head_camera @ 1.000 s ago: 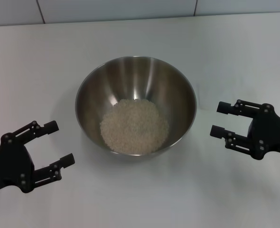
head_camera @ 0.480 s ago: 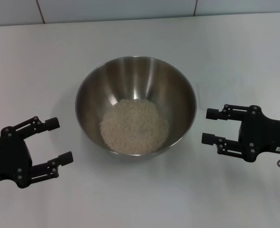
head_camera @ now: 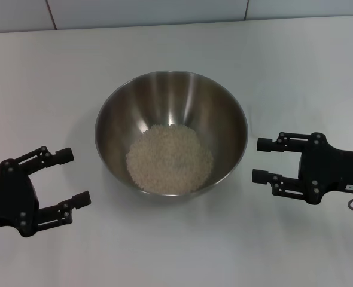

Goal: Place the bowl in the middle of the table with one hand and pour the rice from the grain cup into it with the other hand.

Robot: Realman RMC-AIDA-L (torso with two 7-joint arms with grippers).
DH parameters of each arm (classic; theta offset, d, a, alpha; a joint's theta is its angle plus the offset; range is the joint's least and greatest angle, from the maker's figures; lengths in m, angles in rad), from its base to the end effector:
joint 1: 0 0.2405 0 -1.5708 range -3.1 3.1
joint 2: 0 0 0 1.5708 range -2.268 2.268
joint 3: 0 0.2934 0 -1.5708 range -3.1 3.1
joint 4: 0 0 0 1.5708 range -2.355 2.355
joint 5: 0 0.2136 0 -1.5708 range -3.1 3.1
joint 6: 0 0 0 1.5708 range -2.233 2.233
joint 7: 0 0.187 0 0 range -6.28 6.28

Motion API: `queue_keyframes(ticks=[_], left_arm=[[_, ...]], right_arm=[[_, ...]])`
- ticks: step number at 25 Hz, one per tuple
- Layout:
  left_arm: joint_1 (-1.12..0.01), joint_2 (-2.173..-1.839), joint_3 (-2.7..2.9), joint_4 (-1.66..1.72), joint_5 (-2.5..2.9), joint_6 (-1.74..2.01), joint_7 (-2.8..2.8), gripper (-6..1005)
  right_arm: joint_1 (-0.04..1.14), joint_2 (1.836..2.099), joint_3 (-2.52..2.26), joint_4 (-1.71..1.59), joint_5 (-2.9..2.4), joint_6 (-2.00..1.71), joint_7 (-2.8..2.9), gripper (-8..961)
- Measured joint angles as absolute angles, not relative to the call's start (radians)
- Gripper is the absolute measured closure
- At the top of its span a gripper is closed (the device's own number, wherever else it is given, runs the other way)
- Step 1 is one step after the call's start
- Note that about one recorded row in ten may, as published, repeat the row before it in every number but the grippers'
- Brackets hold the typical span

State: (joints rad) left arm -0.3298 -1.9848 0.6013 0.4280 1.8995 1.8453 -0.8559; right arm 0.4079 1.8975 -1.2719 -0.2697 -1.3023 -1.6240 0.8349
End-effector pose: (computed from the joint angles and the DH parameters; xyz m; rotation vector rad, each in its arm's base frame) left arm -0.3232 0.2679 -0.0240 -2.6418 -0.2748 -0.9658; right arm 0.3127 0.2991 -0.0469 -2.7050 0.3037 0.9128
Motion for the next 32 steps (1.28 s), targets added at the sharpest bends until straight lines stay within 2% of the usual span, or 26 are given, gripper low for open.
queue_keyframes(ticks=[32], left_arm=[[-0.33, -1.985, 0.603, 0.439, 1.899, 1.847, -0.867, 189]], right_arm=[[0.398, 1.899, -1.272, -0.268, -1.301, -1.611, 0.837, 360]])
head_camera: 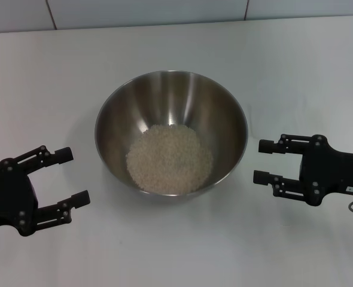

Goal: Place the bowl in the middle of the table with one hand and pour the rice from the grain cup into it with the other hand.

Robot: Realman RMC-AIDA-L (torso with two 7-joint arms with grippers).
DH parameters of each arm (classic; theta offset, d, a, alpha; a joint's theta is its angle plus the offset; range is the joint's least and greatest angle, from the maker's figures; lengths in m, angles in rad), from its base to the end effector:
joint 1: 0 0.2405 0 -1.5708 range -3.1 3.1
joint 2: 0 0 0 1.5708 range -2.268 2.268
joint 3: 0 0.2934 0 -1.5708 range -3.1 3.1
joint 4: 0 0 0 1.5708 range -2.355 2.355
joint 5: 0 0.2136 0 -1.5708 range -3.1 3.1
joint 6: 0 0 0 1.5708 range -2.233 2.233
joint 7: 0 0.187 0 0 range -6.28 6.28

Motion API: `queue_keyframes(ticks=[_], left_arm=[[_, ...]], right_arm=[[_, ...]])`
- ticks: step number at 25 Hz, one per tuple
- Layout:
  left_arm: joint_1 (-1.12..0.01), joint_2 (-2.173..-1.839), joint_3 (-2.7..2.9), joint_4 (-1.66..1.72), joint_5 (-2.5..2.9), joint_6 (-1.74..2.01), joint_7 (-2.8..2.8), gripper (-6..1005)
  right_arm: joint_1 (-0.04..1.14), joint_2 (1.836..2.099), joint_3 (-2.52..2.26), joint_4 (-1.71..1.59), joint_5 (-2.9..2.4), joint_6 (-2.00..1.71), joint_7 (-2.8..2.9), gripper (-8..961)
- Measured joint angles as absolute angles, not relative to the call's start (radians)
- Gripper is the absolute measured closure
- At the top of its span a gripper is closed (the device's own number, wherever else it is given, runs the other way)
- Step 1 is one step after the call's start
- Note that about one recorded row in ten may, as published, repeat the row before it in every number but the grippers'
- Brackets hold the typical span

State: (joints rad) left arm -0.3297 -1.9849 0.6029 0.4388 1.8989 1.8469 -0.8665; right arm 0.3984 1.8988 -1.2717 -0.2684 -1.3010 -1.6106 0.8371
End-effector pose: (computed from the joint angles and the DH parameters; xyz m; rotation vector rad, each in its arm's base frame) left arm -0.3230 0.2687 -0.0226 -2.6451 -0.2763 -0.9621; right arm 0.3172 0.2975 -0.0481 -2.6956 0.3273 0.8976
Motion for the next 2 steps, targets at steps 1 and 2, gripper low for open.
queue_keyframes(ticks=[1, 2], left_arm=[[-0.33, -1.985, 0.603, 0.439, 1.899, 1.847, -0.867, 189], [-0.33, -1.985, 0.603, 0.439, 1.899, 1.847, -0.867, 189]], right_arm=[[0.398, 1.899, -1.272, -0.268, -1.302, -1.611, 0.842, 360], [0.398, 1.899, -1.272, -0.268, -1.302, -1.611, 0.842, 360]])
